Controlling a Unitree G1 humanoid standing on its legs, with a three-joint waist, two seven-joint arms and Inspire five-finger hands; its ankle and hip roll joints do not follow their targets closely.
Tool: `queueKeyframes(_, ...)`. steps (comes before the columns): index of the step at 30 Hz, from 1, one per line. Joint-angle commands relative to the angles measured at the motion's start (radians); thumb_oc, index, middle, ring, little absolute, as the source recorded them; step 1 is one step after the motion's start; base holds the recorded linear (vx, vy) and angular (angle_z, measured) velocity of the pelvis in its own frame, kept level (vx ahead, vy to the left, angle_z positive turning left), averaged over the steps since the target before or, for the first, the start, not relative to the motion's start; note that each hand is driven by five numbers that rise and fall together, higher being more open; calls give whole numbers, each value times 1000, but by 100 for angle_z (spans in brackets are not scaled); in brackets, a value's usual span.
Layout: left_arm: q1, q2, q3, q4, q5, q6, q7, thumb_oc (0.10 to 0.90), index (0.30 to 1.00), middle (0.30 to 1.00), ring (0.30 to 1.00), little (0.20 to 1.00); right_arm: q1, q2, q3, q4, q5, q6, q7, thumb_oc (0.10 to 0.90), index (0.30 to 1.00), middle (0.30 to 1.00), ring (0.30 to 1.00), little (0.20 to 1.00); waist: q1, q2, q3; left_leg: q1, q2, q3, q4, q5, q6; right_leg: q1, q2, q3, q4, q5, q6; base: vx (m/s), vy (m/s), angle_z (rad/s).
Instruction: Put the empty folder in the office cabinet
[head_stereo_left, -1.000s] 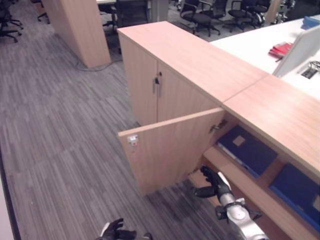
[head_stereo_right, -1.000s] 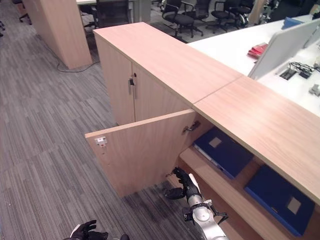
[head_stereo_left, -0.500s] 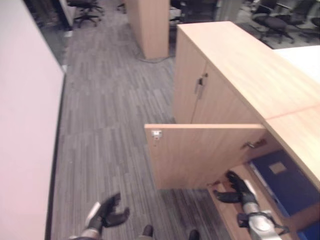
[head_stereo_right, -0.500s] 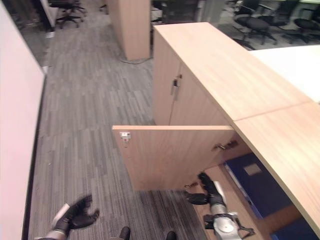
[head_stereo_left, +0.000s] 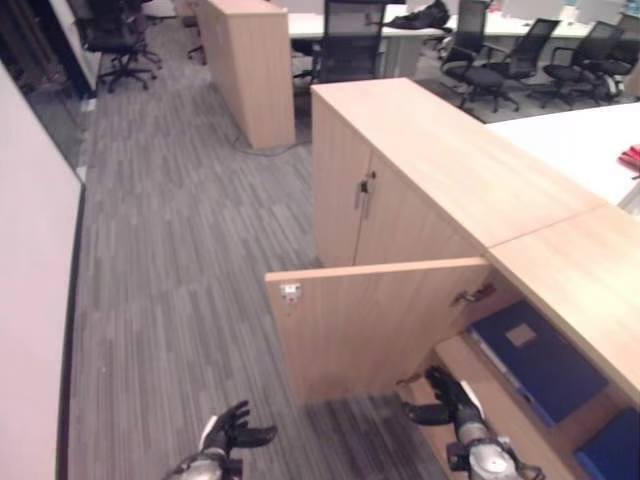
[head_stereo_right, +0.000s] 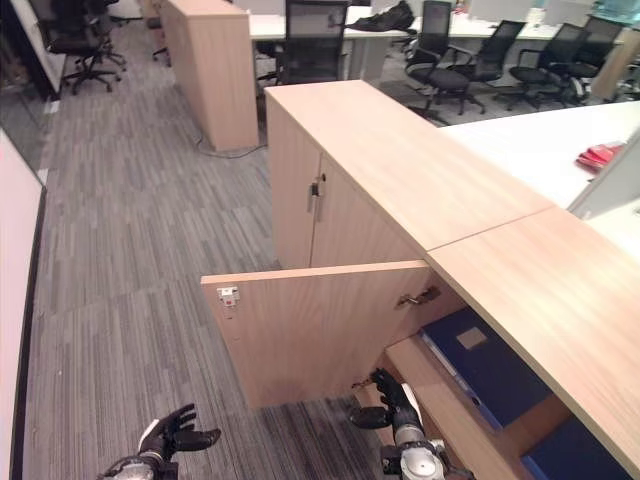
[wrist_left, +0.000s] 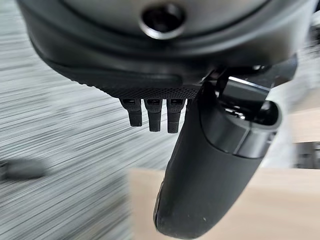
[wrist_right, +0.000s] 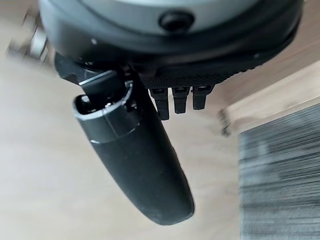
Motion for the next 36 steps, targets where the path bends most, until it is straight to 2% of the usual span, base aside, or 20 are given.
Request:
queueKeyframes(1, -115, 107, 34, -31, -61, -114, 41, 800, 900, 900, 900, 900, -9, -61, -29, -80, -11, -84, -11, 800, 900, 900, 900, 900, 1, 45, -27, 21, 16, 64, 15, -69, -15, 4, -41, -27, 65, -88, 75, 10, -15, -21)
queueKeyframes(5, -165, 153, 23, -110, -66, -117, 45, 800, 900, 900, 900, 900, 0, -76, -26, -63, -4, -75, 7, 800, 900, 900, 900, 900, -33, 58, -34, 37, 25, 92, 10, -69, -21, 2, -37, -13, 64, -85, 76, 11, -16, -27)
queueKeyframes(12, -259, 211, -5, -143, -32, -116, 48, 800, 900, 900, 900, 900, 19, -100, -21, -64, -16, -66, 34, 800, 900, 900, 900, 900, -73, 70, -43, 53, 33, 121, 6, -71, -27, 1, -33, 10, 57, -76, 78, 24, 0, -15)
queueKeyframes(24, -387, 276, -50, -98, 8, -98, 38, 800, 900, 900, 900, 900, 35, -124, -26, -52, -28, -53, 59, 800, 900, 900, 900, 900, -109, 68, -47, 73, 36, 153, 3, -81, -28, -5, -32, 36, 65, -70, 87, 14, 9, -7)
queueKeyframes(30, -457, 310, -89, -52, 33, -89, 30, 800, 900, 900, 900, 900, 34, -137, -13, -57, -28, -46, 79, 800, 900, 900, 900, 900, -129, 57, -46, 85, 37, 185, 1, -87, -25, -24, -28, 62, 75, -62, 96, -1, 32, -16)
queueKeyframes(36, -497, 306, -116, -45, 45, -83, 25, 800, 900, 900, 900, 900, 44, -138, -10, -51, -32, -40, 88, 800, 900, 900, 900, 900, -134, 47, -46, 87, 33, 188, 0, -92, -23, -24, -31, 63, 73, -58, 100, 8, 24, -11)
